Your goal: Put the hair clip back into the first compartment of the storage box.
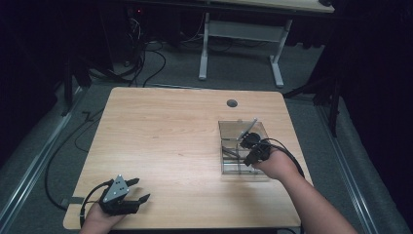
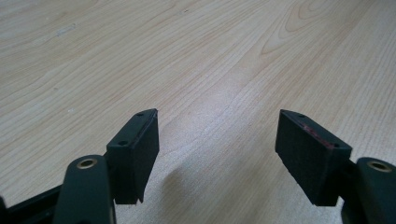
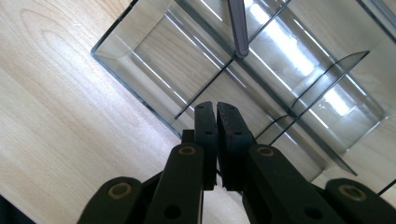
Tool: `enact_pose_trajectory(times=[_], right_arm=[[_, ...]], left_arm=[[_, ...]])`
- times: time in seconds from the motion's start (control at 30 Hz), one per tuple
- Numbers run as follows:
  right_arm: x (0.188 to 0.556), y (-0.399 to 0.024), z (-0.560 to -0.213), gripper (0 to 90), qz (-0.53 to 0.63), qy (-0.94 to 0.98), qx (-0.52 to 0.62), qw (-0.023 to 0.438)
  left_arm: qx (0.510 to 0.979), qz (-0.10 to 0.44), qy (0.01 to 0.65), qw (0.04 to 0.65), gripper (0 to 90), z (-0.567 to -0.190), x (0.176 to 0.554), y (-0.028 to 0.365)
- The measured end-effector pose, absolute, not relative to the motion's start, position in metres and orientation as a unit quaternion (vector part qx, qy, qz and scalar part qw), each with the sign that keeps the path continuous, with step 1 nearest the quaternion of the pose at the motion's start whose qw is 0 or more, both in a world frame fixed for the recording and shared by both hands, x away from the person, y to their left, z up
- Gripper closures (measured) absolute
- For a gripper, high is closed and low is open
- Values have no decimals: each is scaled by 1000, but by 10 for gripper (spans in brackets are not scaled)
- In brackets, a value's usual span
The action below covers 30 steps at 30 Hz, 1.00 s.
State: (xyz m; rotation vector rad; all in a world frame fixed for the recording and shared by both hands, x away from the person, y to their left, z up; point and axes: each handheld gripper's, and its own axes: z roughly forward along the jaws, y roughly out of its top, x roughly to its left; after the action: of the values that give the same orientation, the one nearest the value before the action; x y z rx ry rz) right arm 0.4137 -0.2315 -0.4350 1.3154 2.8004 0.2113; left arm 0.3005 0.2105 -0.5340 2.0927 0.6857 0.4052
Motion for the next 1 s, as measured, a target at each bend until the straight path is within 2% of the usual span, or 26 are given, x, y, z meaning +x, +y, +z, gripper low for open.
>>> enact_pose_trajectory(times=[0.63,1.0], right_arm=[[381,-243,-432,805,121,893,432,41],[354,-245,-458,751,151,890,425,63]], left_arm=[[841,164,276,435,308,-534,301,210],[841,165,277,435,307,-534,300,210]])
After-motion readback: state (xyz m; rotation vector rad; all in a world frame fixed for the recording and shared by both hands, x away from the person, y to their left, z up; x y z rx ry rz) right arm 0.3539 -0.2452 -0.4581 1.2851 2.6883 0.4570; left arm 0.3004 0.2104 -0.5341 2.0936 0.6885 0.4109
